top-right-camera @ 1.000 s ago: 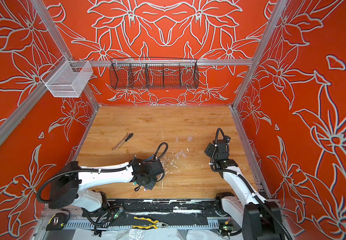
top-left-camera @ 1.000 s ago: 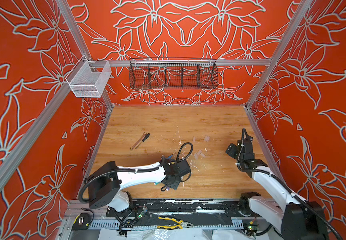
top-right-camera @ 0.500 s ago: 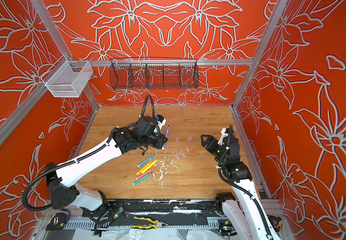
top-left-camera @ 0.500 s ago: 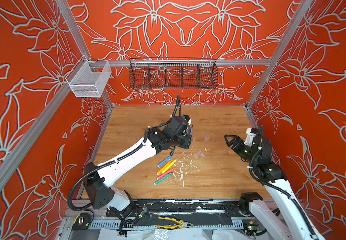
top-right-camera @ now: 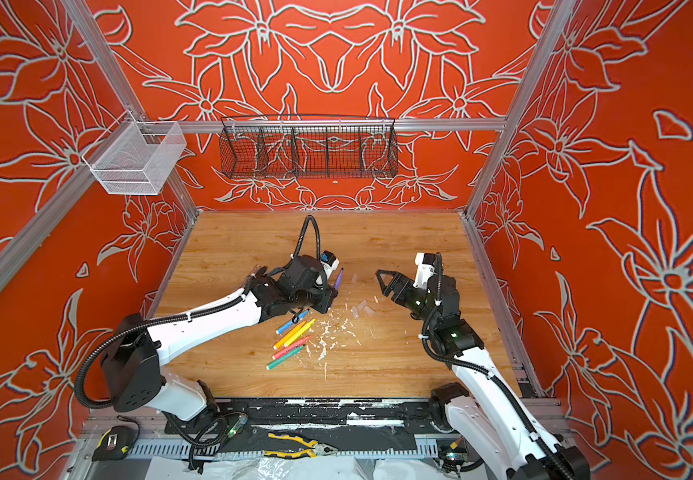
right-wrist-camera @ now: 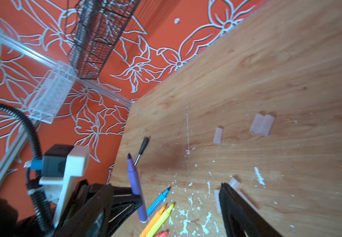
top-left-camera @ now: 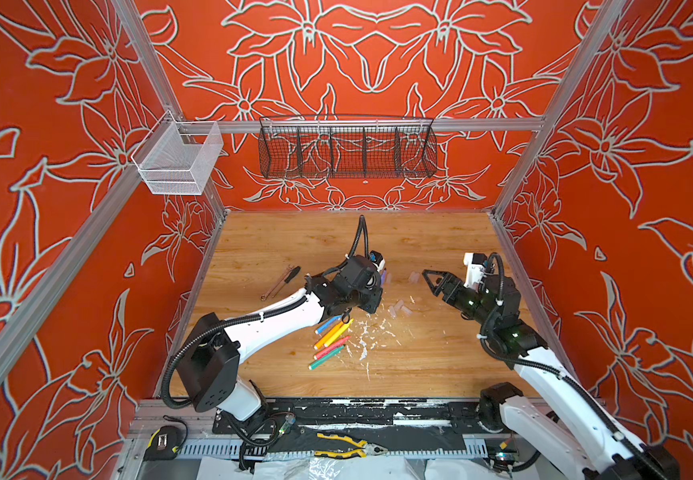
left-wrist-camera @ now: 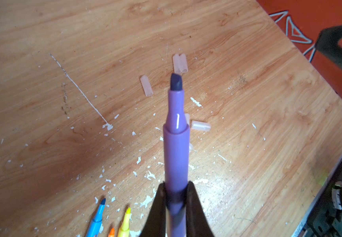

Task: Insert the pens into the pen caps
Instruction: 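Lift the purple highlighter upright with the left gripper while the right gripper approaches it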

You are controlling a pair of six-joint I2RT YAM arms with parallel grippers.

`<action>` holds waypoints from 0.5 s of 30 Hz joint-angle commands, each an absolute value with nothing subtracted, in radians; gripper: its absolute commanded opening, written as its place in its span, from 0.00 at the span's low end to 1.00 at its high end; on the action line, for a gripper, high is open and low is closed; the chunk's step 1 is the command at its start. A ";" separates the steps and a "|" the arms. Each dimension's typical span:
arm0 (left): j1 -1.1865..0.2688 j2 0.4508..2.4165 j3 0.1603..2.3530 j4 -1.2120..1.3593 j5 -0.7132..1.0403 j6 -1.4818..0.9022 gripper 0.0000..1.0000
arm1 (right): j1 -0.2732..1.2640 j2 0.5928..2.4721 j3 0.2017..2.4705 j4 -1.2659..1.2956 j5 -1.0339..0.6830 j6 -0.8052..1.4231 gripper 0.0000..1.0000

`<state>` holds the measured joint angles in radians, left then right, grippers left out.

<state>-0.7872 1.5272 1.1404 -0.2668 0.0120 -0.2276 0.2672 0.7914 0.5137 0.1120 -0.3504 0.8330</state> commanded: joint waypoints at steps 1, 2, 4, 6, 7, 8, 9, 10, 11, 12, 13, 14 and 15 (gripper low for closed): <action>-0.788 1.511 1.132 -0.181 0.082 -0.221 0.06 | 0.293 0.808 0.490 0.219 -0.371 0.865 0.84; -0.788 1.508 1.125 -0.170 0.093 -0.224 0.06 | 0.302 0.820 0.498 0.212 -0.372 0.861 0.84; -0.788 1.513 1.123 -0.167 0.103 -0.217 0.06 | 0.324 0.855 0.513 0.215 -0.383 0.864 0.83; -0.788 1.525 1.124 -0.167 0.094 -0.210 0.05 | 0.345 0.881 0.518 0.243 -0.401 0.865 0.83; -0.788 1.534 1.127 -0.168 0.095 -0.208 0.04 | 0.360 0.891 0.521 0.255 -0.405 0.866 0.83; -0.788 1.541 1.129 -0.167 0.101 -0.208 0.04 | 0.371 0.898 0.522 0.269 -0.410 0.866 0.83; -0.788 1.547 1.135 -0.169 0.115 -0.208 0.03 | 0.383 0.904 0.520 0.284 -0.413 0.866 0.83; -0.789 1.554 1.139 -0.172 0.125 -0.210 0.02 | 0.393 0.909 0.517 0.297 -0.417 0.868 0.83; -0.790 1.557 1.143 -0.172 0.139 -0.212 0.02 | 0.398 0.914 0.516 0.307 -0.417 0.873 0.83; -0.790 1.560 1.143 -0.171 0.150 -0.212 0.02 | 0.404 0.920 0.513 0.317 -0.417 0.881 0.82; -0.791 1.558 1.141 -0.168 0.162 -0.209 0.02 | 0.406 0.927 0.508 0.331 -0.423 0.887 0.82; -0.792 1.557 1.139 -0.164 0.171 -0.206 0.02 | 0.412 0.937 0.504 0.352 -0.430 0.892 0.82; -0.793 1.555 1.138 -0.161 0.173 -0.207 0.02 | 0.418 0.948 0.505 0.360 -0.433 0.894 0.81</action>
